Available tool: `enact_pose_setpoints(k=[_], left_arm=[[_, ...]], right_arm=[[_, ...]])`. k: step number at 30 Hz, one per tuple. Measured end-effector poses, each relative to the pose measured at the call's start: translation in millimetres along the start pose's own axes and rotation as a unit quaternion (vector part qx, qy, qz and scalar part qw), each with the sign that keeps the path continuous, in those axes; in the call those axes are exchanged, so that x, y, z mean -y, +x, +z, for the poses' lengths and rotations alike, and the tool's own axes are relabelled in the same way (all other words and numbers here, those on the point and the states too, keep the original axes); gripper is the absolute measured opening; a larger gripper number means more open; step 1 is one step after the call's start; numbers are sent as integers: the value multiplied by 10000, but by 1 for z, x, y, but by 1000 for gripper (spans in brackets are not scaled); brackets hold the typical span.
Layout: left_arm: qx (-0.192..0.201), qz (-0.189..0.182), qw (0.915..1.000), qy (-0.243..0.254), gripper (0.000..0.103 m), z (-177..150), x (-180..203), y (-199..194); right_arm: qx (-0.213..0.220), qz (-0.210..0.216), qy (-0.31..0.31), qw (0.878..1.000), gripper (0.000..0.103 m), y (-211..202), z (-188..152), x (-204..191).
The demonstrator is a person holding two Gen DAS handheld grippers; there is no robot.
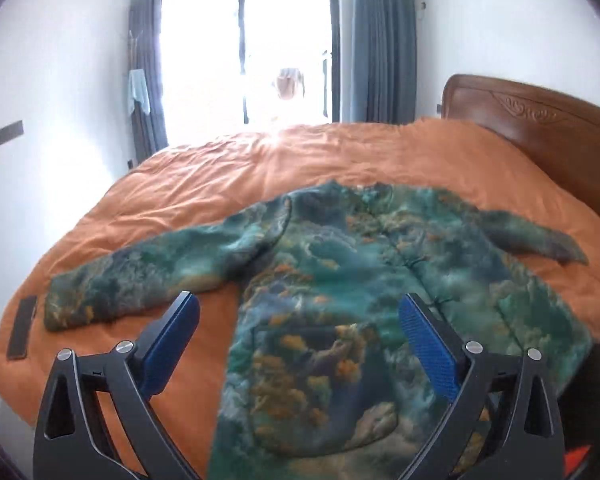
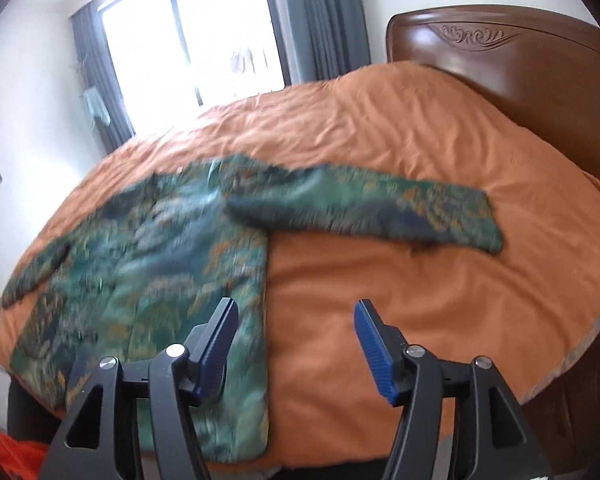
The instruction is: Fold large clothes
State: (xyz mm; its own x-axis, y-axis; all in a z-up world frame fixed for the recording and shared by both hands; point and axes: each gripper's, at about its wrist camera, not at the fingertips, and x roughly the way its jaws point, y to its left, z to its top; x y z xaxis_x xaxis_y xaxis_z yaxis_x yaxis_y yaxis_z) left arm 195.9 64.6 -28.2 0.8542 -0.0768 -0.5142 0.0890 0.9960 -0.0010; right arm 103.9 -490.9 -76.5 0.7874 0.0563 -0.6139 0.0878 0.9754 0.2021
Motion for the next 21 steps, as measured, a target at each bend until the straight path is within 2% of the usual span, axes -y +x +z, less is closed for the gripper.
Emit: enact_pose_setpoints(k=[5,8,10,13,17,20,21], left_arm=[[-209,-211,9988,-383,100,2,19,22],[-416,-192,9978,-469,100,-4,30,33],[-572,-93,9978,-315,100,-10,37,38],[-692,51,9976,-36,100,-19,43,39],[-917,194,9954,169,103,-27,51,49],[-1080,283,9934,277,103,-33,59,57],[-1097,283,9931,297,103,-34,62,58]], right_arm=[[577,-189,916,9939,62,21,54,64],[375,-132,1854,9819,62,59,71,122],[23,15,2634,9647,62,93,64,162],[-270,122,3552,9343,62,133,46,198],[-164,-51,4371,8992,62,175,31,228],[-39,-146,5049,8631,61,203,20,248],[65,-183,5212,8532,37,208,17,252]])
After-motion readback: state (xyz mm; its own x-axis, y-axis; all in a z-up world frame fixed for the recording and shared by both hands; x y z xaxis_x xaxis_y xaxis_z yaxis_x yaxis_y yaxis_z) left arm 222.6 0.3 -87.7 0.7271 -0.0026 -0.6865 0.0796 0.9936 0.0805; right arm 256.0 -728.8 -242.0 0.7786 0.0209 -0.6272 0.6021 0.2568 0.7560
